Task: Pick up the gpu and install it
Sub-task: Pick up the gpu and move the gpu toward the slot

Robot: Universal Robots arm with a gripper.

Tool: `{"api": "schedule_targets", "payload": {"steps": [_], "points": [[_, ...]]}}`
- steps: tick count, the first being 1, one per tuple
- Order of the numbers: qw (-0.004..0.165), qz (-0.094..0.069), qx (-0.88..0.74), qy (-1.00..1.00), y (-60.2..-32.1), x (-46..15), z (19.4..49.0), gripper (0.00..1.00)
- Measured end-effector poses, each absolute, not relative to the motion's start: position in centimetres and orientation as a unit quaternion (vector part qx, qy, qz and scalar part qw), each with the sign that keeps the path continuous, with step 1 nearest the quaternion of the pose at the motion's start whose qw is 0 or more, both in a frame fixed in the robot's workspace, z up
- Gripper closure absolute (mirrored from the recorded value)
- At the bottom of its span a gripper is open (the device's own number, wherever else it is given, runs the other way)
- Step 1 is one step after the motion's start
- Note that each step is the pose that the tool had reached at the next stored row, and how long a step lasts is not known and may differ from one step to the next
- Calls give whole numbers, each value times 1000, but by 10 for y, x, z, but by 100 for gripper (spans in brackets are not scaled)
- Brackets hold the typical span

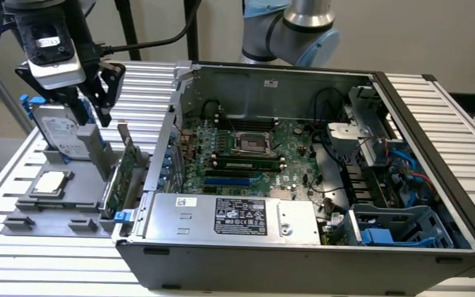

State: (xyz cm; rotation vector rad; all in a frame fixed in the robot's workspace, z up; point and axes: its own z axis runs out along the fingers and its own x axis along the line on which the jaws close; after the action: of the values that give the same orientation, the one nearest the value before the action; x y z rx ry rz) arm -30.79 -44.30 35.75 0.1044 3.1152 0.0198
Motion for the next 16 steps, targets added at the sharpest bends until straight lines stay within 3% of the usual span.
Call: {"api": "schedule_targets", "payload": {"steps": [16], "points": [[12, 6, 26, 1000, -451, -300, 328, 58]]}}
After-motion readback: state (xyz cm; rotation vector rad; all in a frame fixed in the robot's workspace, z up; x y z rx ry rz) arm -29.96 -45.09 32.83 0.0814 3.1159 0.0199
